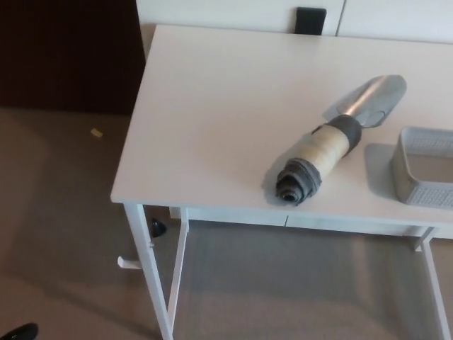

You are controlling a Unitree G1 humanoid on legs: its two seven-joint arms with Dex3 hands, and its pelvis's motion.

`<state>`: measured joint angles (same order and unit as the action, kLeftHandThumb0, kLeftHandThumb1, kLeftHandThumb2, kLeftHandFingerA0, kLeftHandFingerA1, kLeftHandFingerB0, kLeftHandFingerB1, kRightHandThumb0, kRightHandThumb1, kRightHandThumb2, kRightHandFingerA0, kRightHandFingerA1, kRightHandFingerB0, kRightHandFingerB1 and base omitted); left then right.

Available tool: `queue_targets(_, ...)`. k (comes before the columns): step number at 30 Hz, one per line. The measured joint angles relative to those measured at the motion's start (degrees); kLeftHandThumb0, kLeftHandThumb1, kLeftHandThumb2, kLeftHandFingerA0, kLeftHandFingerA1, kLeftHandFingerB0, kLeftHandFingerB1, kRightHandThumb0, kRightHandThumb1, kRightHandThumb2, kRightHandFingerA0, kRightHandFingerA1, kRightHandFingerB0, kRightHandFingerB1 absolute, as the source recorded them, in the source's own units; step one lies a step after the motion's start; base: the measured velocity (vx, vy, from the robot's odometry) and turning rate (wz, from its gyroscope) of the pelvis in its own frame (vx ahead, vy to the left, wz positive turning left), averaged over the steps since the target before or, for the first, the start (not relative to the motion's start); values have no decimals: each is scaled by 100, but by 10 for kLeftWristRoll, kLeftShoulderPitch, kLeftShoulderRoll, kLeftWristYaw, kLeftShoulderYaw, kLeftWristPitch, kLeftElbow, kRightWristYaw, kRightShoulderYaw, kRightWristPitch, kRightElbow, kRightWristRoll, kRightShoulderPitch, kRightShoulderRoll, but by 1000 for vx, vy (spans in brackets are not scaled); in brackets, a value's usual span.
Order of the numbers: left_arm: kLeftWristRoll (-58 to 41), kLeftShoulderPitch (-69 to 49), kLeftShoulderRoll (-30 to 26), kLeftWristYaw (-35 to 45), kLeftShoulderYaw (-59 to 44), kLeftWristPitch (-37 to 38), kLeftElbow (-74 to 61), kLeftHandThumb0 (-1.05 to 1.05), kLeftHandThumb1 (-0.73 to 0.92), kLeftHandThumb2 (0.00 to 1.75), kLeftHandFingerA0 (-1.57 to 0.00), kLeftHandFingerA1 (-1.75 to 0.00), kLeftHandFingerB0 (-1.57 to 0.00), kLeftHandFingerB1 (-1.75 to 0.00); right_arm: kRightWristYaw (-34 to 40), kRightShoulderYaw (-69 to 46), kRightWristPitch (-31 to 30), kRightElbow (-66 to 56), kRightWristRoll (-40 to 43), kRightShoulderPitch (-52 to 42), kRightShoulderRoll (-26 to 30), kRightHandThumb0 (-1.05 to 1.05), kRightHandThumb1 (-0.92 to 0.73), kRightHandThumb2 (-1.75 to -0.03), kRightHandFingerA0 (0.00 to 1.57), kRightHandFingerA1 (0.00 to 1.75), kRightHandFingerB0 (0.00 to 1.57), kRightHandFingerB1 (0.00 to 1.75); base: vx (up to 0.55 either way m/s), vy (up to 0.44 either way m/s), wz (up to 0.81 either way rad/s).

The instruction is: The robot walks towards a desk on which a shovel is kept on the left hand side and a container is kept on the right hand side. The robot picks up the shovel using its left hand and places it in the container.

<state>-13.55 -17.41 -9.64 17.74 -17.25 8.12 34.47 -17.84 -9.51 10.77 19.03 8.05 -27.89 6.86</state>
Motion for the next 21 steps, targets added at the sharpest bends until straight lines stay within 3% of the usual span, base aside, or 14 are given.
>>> queue_targets(1, 0, 1, 0, 0, 0, 0, 2, -21, 57, 57, -59, -47, -48, -39, 0, 0, -1, -4, 0, 0, 0, -31, -56, -57, 61, 45, 40, 37, 0, 0, 0)
queue_targets(2, 0, 2, 0, 0, 0, 0, 2, -20, 57, 57, -61, -48, -48, -40, 1, 0, -2, -7, 0, 1, 0, -39, -47, -70, 55, 52, 35, 45, 0, 0, 0)
queue_targets(3, 0, 2, 0, 1, 0, 1, 2, -28, 49, 66, -58, -53, -45, -46, 1, 1, -3, -10, -1, 1, 0, -38, -47, -70, 55, 52, 35, 45, 8, -95, 5)
queue_targets(6, 0, 4, 0, 1, 0, 2, 2, -21, 56, 56, -60, -47, -50, -40, 2, 2, -6, -22, -2, 2, 0, -38, -48, -70, 56, 52, 35, 45, -2, -127, 1)
queue_targets(14, 0, 7, 3, 4, 4, 7, 2, -20, 56, 56, -60, -48, -51, -40, 5, 0, -17, -30, -6, 6, 5, -38, -49, -70, 58, 53, 37, 45, -55, -247, 1)
queue_targets(16, 0, 8, 4, 4, 5, 7, 2, -20, 56, 56, -62, -48, -52, -40, 6, 1, -17, -30, -7, 6, 5, -39, -48, -71, 58, 54, 37, 46, -21, -160, 3)
queue_targets(17, 0, 8, 4, 4, 5, 8, 3, -26, 50, 64, -59, -53, -49, -46, 7, 1, -17, -29, -8, 6, 5, -38, -48, -70, 57, 53, 36, 45, -25, -107, 0)
queue_targets(18, 0, 9, 4, 4, 5, 8, 3, -20, 57, 57, -62, -49, -52, -41, 8, 1, -17, -29, -9, 6, 5, -39, -48, -70, 57, 53, 37, 46, 0, 0, 0)
queue_targets(19, 0, 9, 4, 4, 5, 8, 3, -28, 50, 66, -59, -54, -49, -47, 8, 1, -17, -28, -9, 7, 5, -39, -48, -70, 58, 53, 37, 46, 0, 0, 0)
queue_targets(21, 0, 9, 4, 4, 5, 9, 4, -28, 49, 66, -60, -54, -50, -47, 9, 1, -17, -26, -9, 8, 5, -39, -48, -71, 59, 54, 38, 46, -10, -20, -3)
